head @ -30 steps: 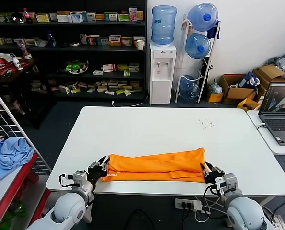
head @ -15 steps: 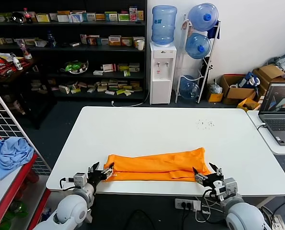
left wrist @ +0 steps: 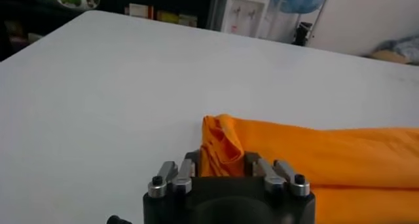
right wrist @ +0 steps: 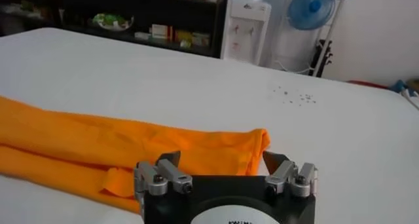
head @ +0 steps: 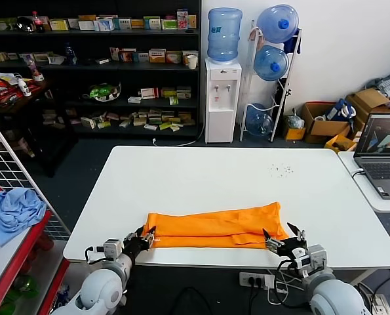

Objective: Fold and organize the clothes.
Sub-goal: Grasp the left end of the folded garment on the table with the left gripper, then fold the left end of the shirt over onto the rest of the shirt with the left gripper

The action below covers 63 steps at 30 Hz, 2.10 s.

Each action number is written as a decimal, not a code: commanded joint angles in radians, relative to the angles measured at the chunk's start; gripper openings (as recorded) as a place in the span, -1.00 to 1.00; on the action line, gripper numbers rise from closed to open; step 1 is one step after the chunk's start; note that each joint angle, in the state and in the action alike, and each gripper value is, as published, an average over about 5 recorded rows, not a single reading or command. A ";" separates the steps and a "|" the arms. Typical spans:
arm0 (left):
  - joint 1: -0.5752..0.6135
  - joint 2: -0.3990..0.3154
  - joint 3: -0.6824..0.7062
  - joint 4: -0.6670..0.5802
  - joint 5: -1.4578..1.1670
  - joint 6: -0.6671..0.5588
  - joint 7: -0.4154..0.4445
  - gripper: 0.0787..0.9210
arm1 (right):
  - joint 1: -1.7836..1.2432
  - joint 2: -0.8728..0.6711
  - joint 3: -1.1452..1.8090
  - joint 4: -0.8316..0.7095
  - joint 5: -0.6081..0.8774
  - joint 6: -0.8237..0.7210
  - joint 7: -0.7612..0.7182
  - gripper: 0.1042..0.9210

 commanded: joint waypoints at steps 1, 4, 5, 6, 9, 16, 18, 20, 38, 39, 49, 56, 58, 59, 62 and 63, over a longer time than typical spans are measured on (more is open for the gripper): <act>0.001 -0.005 0.002 -0.006 0.014 -0.001 0.015 -0.23 | -0.005 0.007 0.004 0.009 -0.007 0.004 0.002 0.76; -0.007 -0.002 -0.001 -0.004 0.023 -0.007 0.017 -0.44 | -0.007 0.016 0.008 0.005 -0.025 0.018 0.000 0.76; -0.011 0.001 -0.004 -0.004 0.025 -0.008 0.016 -0.52 | -0.008 0.020 0.011 0.003 -0.035 0.027 -0.001 0.76; -0.016 0.006 -0.008 -0.004 0.026 -0.009 0.015 -0.58 | -0.009 0.024 0.013 0.000 -0.045 0.036 -0.004 0.76; -0.032 0.027 -0.025 0.000 0.026 -0.017 0.009 -0.79 | -0.011 0.038 0.021 -0.004 -0.074 0.069 -0.013 0.76; -0.082 0.127 -0.073 0.051 0.033 -0.004 -0.020 -0.90 | 0.000 0.065 0.035 -0.020 -0.133 0.154 -0.039 0.76; -0.093 0.165 -0.089 0.070 0.039 0.010 -0.028 -0.90 | 0.004 0.073 0.035 -0.023 -0.140 0.168 -0.043 0.76; -0.098 0.208 -0.109 0.087 0.042 0.021 -0.035 -0.90 | 0.009 0.082 0.034 -0.028 -0.147 0.177 -0.045 0.76; -0.044 0.202 -0.057 -0.215 -0.043 0.080 -0.106 -0.90 | 0.046 0.120 0.004 -0.094 -0.205 0.201 -0.024 0.76; -0.048 0.175 -0.038 -0.226 -0.053 0.085 -0.113 -0.90 | 0.046 0.121 0.005 -0.098 -0.208 0.201 -0.024 0.76; -0.155 -0.052 0.163 -0.221 -0.101 0.102 -0.178 -0.90 | 0.065 0.146 0.016 -0.135 -0.222 0.207 -0.024 0.76; -0.233 -0.172 0.237 -0.173 -0.101 0.103 -0.203 -0.90 | 0.085 0.164 0.014 -0.158 -0.231 0.202 -0.023 0.76; -0.247 -0.204 0.248 -0.159 -0.100 0.103 -0.208 -0.90 | 0.093 0.168 0.013 -0.165 -0.231 0.200 -0.022 0.76; -0.251 -0.217 0.252 -0.154 -0.099 0.103 -0.210 -0.90 | 0.096 0.169 0.012 -0.169 -0.232 0.200 -0.022 0.76; -0.258 -0.252 0.267 -0.145 -0.098 0.104 -0.217 -0.90 | 0.107 0.174 0.007 -0.180 -0.232 0.198 -0.021 0.76; -0.259 -0.263 0.272 -0.143 -0.098 0.104 -0.219 -0.90 | 0.111 0.176 0.005 -0.184 -0.232 0.198 -0.020 0.76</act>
